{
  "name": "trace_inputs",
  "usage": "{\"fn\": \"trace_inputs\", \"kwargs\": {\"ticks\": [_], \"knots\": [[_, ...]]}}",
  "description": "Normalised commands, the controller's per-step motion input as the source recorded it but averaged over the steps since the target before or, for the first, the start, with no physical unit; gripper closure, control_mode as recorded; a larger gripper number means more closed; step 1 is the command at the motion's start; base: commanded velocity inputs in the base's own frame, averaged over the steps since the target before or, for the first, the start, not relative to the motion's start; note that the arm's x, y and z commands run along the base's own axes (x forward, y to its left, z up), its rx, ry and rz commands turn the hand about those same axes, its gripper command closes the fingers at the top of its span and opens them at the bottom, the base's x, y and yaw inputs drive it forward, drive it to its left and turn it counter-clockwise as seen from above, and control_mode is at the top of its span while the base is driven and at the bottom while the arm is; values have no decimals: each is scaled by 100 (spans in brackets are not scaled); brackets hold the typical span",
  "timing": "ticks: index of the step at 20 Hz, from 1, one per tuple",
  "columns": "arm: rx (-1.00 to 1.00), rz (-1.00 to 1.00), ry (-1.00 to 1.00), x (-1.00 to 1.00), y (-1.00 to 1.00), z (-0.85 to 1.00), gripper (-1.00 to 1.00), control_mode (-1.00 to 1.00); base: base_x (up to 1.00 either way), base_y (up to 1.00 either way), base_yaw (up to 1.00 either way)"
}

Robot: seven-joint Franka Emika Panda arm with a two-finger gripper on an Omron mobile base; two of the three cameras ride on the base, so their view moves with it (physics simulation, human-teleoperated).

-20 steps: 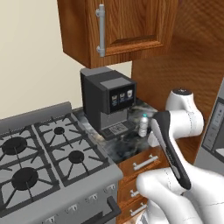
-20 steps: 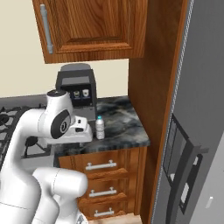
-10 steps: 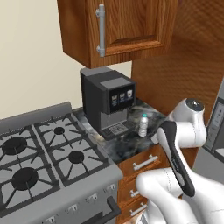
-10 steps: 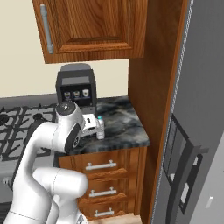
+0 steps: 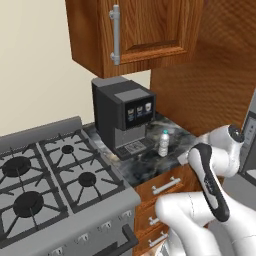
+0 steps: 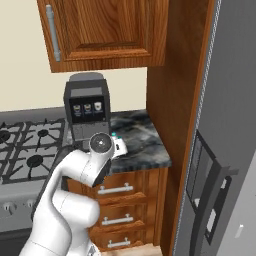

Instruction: Take the bottled waters from the counter and place them in the freezer to freeze. Close the freezer door after placing the bottles.

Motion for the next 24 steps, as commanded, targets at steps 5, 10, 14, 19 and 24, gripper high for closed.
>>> {"fn": "trace_inputs", "kwargs": {"ticks": [5, 10, 14, 19, 24], "knots": [[22, 0, -18, 1, -28, -42, -100, -100, 0, 0, 0], [16, 0, -20, 16, -9, -35, -100, -100, 0, 0, 0], [0, 6, -33, 4, 0, -17, -100, -100, 0, 0, 0], [0, 0, -12, 14, 0, 0, -100, -100, 0, 0, 0], [0, 0, -3, 2, 0, 0, -100, -100, 0, 0, 0]]}}
